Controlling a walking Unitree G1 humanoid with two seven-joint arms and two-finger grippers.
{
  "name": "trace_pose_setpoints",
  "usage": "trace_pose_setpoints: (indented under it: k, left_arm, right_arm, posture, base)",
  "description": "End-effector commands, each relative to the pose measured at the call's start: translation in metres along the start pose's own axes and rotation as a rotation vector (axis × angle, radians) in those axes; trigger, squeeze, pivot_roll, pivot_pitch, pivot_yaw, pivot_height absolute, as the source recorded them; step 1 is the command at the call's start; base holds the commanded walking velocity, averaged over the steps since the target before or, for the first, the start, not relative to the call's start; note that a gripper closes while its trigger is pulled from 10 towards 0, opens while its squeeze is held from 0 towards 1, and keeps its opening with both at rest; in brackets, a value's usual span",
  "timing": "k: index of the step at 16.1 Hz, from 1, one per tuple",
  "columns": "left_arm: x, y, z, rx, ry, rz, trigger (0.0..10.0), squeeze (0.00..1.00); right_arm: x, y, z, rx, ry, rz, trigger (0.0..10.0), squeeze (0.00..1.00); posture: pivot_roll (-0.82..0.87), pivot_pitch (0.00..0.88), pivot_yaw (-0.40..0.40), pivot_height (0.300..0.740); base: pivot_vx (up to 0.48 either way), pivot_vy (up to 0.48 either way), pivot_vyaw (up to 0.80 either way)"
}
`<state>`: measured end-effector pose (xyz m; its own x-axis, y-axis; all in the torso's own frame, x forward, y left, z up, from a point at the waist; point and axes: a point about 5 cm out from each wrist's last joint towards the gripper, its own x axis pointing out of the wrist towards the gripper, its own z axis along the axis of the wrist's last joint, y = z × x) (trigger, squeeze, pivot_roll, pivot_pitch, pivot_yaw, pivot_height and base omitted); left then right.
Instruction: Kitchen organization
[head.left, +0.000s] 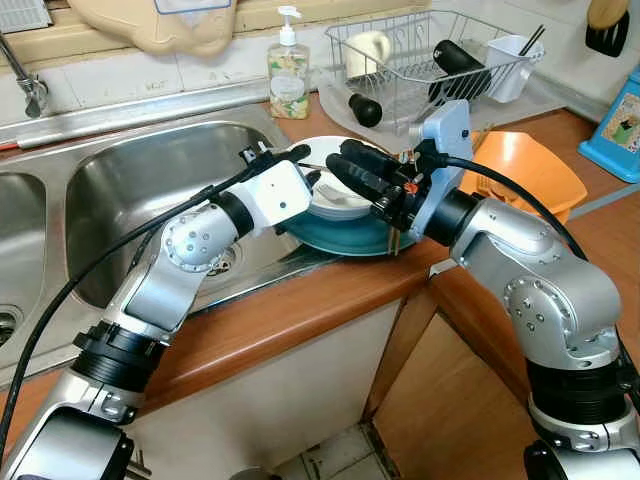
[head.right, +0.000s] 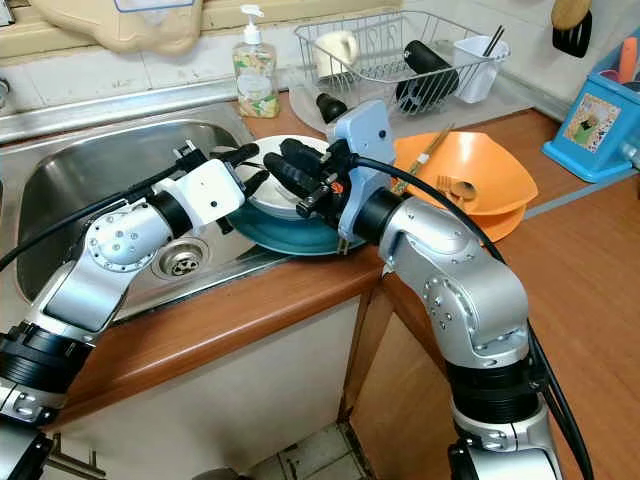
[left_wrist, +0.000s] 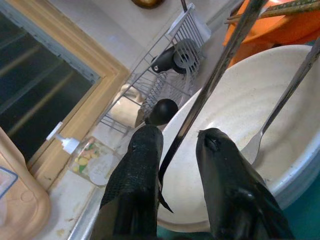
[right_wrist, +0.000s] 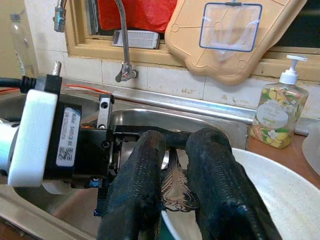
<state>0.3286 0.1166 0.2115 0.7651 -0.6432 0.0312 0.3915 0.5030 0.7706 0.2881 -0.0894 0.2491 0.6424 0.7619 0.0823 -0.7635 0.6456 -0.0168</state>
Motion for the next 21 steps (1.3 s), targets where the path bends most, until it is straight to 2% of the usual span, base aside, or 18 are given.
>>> trace_pose_setpoints:
  k: [1, 3, 7, 8, 9, 10, 11, 12, 13, 14, 16, 18, 19, 20, 21]
  left_arm:
    - [0.003, 0.004, 0.003, 0.034, -0.007, 0.002, 0.0, 0.0]
    - [0.004, 0.004, 0.002, 0.047, -0.007, 0.004, 0.0, 0.0]
    - [0.004, 0.003, 0.002, 0.062, -0.011, 0.002, 0.0, 0.0]
    - [0.004, 0.003, 0.003, 0.067, -0.015, -0.003, 0.0, 0.0]
    - [0.004, 0.003, 0.003, 0.075, -0.018, -0.006, 0.0, 0.0]
    - [0.005, 0.004, 0.004, 0.079, -0.022, -0.008, 0.0, 0.0]
    - [0.005, 0.004, 0.005, 0.084, -0.024, -0.008, 0.0, 0.0]
    - [0.005, 0.006, 0.005, 0.091, -0.023, -0.006, 0.0, 0.0]
    - [0.004, 0.008, 0.004, 0.097, -0.017, 0.001, 0.0, 0.0]
    - [0.002, 0.014, 0.002, 0.114, -0.001, 0.021, 0.0, 0.0]
    - [-0.003, 0.031, -0.003, 0.15, 0.039, 0.084, 0.0, 0.0]
    - [-0.007, 0.04, -0.012, 0.164, 0.086, 0.116, 0.0, 0.0]
    - [-0.013, 0.046, -0.024, 0.172, 0.157, 0.13, 0.0, 0.0]
    - [-0.021, 0.047, -0.041, 0.161, 0.267, 0.123, 0.0, 0.0]
    - [-0.025, 0.048, -0.05, 0.151, 0.322, 0.118, 0.0, 0.0]
  right_arm:
    - [0.002, 0.003, 0.009, -0.01, -0.025, 0.017, 1.3, 0.0]
    - [0.002, 0.004, 0.009, -0.008, -0.025, 0.018, 1.4, 0.0]
    - [0.003, 0.004, 0.01, -0.005, -0.027, 0.018, 2.9, 0.0]
    - [0.003, 0.004, 0.01, -0.005, -0.028, 0.017, 3.7, 0.0]
    - [0.003, 0.004, 0.01, -0.008, -0.027, 0.014, 4.7, 0.0]
    - [0.003, 0.003, 0.01, -0.013, -0.026, 0.004, 10.0, 0.0]
    - [0.004, 0.002, 0.011, 0.002, -0.03, -0.003, 10.0, 0.33]
    - [0.004, 0.002, 0.012, 0.022, -0.04, 0.004, 10.0, 1.0]
    - [0.004, 0.002, 0.014, 0.0, -0.053, -0.002, 10.0, 1.0]
    - [0.004, 0.001, 0.016, -0.017, -0.063, -0.019, 10.0, 0.0]
    - [0.002, 0.0, 0.017, 0.004, -0.067, -0.019, 10.0, 0.0]
    - [0.001, -0.002, 0.015, 0.003, -0.058, -0.032, 10.0, 0.0]
    - [0.0, -0.001, 0.013, 0.002, -0.048, -0.039, 10.0, 0.0]
    - [-0.001, -0.001, 0.009, 0.005, -0.027, -0.042, 10.0, 0.0]
    - [-0.002, 0.0, 0.007, 0.005, -0.016, -0.045, 10.0, 0.0]
  posture:
    - [-0.12, 0.0, 0.042, 0.74]
    - [-0.12, 0.0, 0.042, 0.74]
    - [-0.12, 0.0, 0.044, 0.74]
    - [-0.12, 0.0, 0.044, 0.74]
    - [-0.12, 0.0, 0.045, 0.74]
    - [-0.12, 0.0, 0.045, 0.74]
    - [-0.12, 0.0, 0.045, 0.74]
    - [-0.12, 0.0, 0.045, 0.74]
    - [-0.12, 0.0, 0.045, 0.74]
    - [-0.12, 0.0, 0.045, 0.74]
    - [-0.12, 0.0, 0.045, 0.74]
    - [-0.12, 0.0, 0.045, 0.74]
    - [-0.11, 0.0, 0.041, 0.74]
    - [-0.11, 0.0, 0.038, 0.74]
    - [-0.11, 0.0, 0.038, 0.74]
  base:
    - [0.0, 0.0, 0.0]
    - [0.0, 0.0, 0.0]
    - [0.0, 0.0, 0.0]
    - [0.0, 0.0, 0.0]
    - [0.0, 0.0, 0.0]
    - [0.0, 0.0, 0.0]
    - [0.0, 0.0, 0.0]
    - [0.0, 0.0, 0.0]
    - [0.0, 0.0, 0.0]
    - [0.0, 0.0, 0.0]
    - [0.0, 0.0, 0.0]
    - [0.0, 0.0, 0.0]
    - [0.0, 0.0, 0.0]
    - [0.0, 0.0, 0.0]
    - [0.0, 0.0, 0.0]
